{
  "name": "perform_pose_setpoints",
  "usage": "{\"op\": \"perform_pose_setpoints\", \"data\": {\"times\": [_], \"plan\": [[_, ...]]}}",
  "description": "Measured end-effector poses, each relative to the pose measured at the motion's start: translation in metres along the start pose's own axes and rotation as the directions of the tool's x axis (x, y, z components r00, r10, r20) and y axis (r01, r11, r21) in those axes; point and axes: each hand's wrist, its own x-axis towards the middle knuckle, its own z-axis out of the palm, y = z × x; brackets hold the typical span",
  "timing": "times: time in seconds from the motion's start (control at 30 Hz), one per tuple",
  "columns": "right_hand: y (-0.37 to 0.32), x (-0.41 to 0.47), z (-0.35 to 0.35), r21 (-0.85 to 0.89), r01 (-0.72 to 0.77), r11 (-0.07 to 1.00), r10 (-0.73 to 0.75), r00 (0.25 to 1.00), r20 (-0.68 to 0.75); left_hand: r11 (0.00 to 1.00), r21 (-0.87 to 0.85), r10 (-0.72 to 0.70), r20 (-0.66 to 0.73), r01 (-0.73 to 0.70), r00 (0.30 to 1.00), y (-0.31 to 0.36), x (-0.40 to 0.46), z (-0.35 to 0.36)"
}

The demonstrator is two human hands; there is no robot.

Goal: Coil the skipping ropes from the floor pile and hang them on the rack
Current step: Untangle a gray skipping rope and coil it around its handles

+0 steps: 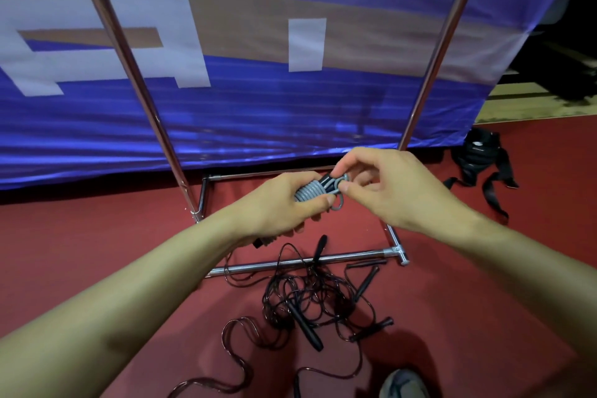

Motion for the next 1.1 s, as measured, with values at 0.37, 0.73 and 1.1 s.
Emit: {"op": "perform_pose_setpoints", "data": {"times": [0.37,0.73,1.1], "plan": [[0.001,-0.006,0.009,0.011,-0.054,0.998,0.055,0.986,-0.154,0.999,0.040,-0.022,-0.085,0.026,0.996,0.017,-0.006,0.018],[0.007,-0.016,0.019,0.194,-0.060,0.979,0.105,0.968,-0.228,0.988,0.151,-0.018,-0.136,0.039,0.990,0.027,-0.006,0.030],[0.012,-0.015,0.017,0.516,-0.222,0.827,0.317,0.943,-0.103,0.991,0.130,-0.028,-0.121,0.044,0.992,0.027,-0.012,0.034]]}}
